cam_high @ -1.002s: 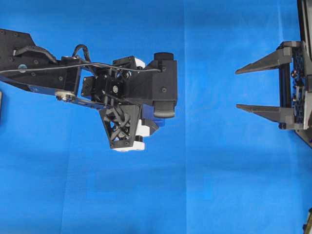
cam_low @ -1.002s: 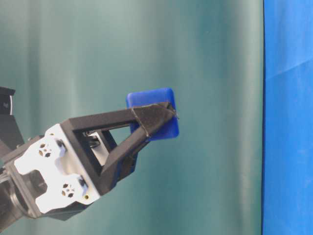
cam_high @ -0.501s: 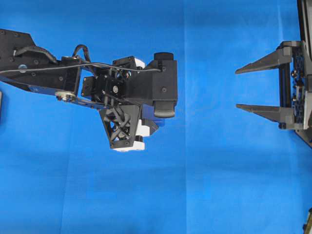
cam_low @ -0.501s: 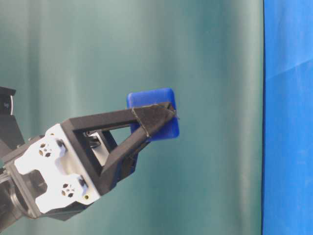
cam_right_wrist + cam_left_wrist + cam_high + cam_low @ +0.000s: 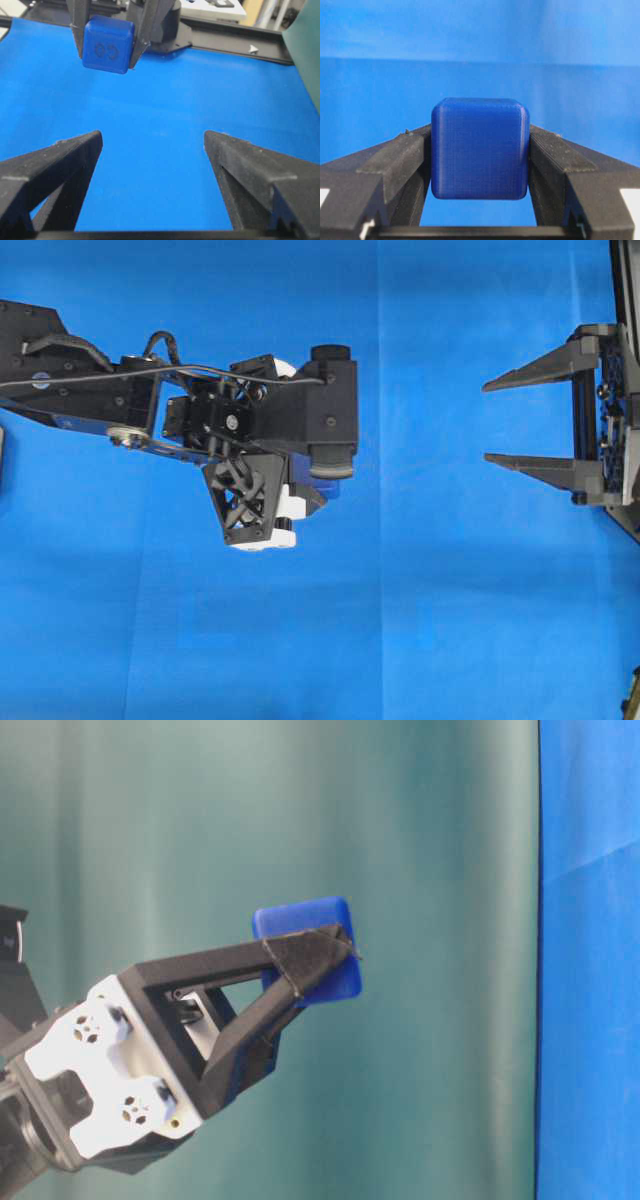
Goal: Handover the blue block to the right arm after grasping it with the left arm, then place it in the designated position.
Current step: 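Lift the cube and raise it upright with the left gripper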
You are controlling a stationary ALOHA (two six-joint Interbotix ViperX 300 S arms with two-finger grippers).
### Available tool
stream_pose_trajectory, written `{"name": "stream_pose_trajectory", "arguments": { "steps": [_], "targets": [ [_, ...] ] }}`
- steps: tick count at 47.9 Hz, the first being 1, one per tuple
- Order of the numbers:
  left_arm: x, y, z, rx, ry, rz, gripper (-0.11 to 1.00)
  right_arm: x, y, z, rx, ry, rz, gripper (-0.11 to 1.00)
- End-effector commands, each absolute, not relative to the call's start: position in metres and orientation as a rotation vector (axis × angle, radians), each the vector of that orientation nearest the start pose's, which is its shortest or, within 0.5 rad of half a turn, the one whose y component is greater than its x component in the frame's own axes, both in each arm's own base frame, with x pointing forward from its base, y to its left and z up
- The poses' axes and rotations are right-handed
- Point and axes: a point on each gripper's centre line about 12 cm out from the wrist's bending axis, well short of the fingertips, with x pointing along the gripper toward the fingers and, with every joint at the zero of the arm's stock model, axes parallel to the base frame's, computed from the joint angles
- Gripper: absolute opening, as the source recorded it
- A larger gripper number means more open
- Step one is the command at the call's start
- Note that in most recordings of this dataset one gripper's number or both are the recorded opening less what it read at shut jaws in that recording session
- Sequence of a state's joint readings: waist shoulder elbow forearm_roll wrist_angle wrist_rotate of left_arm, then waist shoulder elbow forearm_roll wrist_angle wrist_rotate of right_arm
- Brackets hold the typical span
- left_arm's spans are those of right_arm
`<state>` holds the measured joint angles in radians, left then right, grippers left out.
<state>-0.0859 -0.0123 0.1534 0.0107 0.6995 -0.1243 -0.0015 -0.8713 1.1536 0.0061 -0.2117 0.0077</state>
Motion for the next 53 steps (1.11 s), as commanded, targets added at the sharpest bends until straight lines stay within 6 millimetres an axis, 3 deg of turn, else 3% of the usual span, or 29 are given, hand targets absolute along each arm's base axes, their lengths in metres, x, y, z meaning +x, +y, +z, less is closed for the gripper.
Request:
{"name": "stream_pose_trajectory", "arguments": {
  "steps": [1, 10, 33, 53],
  "targets": [
    [0.425, -0.036, 0.32, -0.074, 0.74, -0.034, 0.49, 0.218, 0.0, 0.286, 0.017, 0.038, -0.002, 0.95],
    [0.416, -0.036, 0.325, -0.07, 0.566, -0.052, 0.49, 0.218, 0.001, 0.287, 0.017, 0.032, 0.004, 0.95],
    [0.371, -0.033, 0.322, -0.038, 0.066, -0.09, 0.49, 0.221, 0.002, 0.293, 0.014, 0.015, 0.006, 0.95],
    [0.366, -0.033, 0.319, -0.036, 0.04, -0.09, 0.49, 0.226, 0.002, 0.293, 0.014, 0.025, 0.008, 0.95]
  ]
}}
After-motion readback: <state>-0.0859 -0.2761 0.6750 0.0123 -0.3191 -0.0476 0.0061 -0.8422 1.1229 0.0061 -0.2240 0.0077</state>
